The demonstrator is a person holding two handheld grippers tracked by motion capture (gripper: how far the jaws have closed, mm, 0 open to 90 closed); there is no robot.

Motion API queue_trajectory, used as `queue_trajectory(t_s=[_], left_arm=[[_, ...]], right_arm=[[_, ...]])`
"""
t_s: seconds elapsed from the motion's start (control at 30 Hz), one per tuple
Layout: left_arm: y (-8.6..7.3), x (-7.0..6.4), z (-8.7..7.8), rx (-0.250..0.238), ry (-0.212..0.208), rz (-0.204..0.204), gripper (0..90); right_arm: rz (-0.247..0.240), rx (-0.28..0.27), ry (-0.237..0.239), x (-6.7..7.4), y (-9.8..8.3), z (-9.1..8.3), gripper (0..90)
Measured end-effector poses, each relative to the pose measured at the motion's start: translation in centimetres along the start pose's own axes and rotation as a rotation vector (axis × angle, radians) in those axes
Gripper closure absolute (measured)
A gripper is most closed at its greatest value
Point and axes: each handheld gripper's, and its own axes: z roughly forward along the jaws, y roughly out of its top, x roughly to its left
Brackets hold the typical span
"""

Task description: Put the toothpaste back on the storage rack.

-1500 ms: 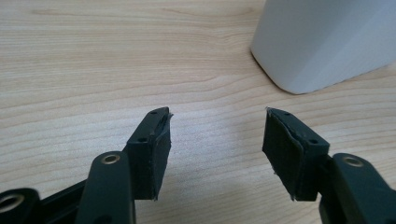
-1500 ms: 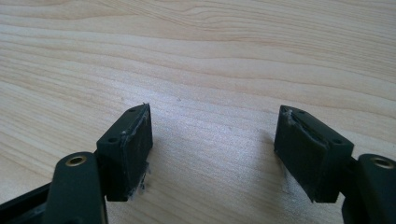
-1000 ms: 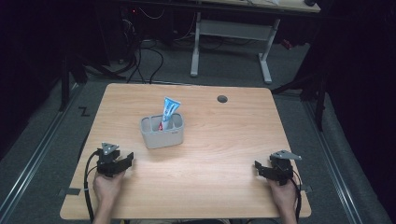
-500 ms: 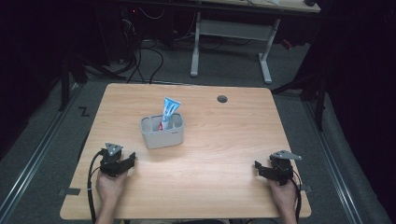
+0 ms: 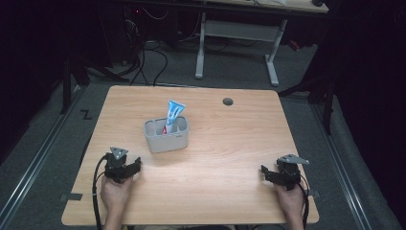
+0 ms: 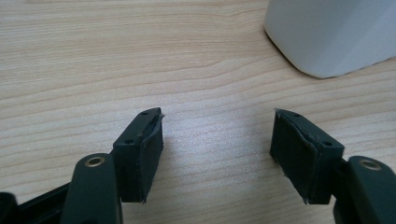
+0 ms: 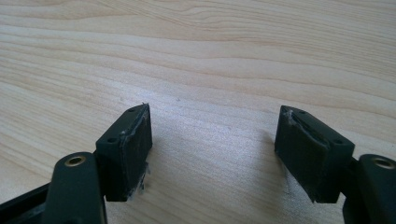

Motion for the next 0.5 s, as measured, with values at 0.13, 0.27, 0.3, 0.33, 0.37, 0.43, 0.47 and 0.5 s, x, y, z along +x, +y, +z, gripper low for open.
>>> queue_trajectory(t_s=[0.13, 0.27, 0.3, 0.33, 0.37, 0.43, 0.47, 0.5], left_arm=[[0.00, -0.01, 0.01, 0.000, -0.002, 0.001, 33.7], [0.00, -0.01, 0.01, 0.001, -0.003, 0.001, 33.4], [0.00, -0.01, 0.01, 0.001, -0.003, 0.001, 33.3], [0.00, -0.01, 0.01, 0.001, -0.003, 0.001, 33.2], [0.00, -0.01, 0.01, 0.001, -0.004, 0.002, 33.1], [0.00, 0.00, 0.01, 0.001, -0.005, 0.002, 32.8], [0.00, 0.01, 0.01, 0.001, -0.006, 0.001, 32.8], [0.00, 0.02, 0.01, 0.001, -0.007, 0.001, 32.7]], right_arm=[[0.003, 0.000, -0.002, 0.01, 0.00, 0.00, 27.5], [0.005, -0.001, -0.006, -0.01, 0.01, 0.02, 27.6], [0.005, -0.001, -0.005, 0.00, 0.01, 0.02, 27.9], [0.005, -0.001, -0.005, 0.01, 0.02, 0.02, 27.9], [0.004, -0.001, -0.004, 0.01, 0.02, 0.02, 27.9], [0.005, -0.001, -0.004, 0.01, 0.02, 0.03, 27.9], [0.005, -0.001, -0.004, 0.02, 0.03, 0.03, 27.9], [0.005, 0.000, -0.004, 0.02, 0.03, 0.04, 27.9]])
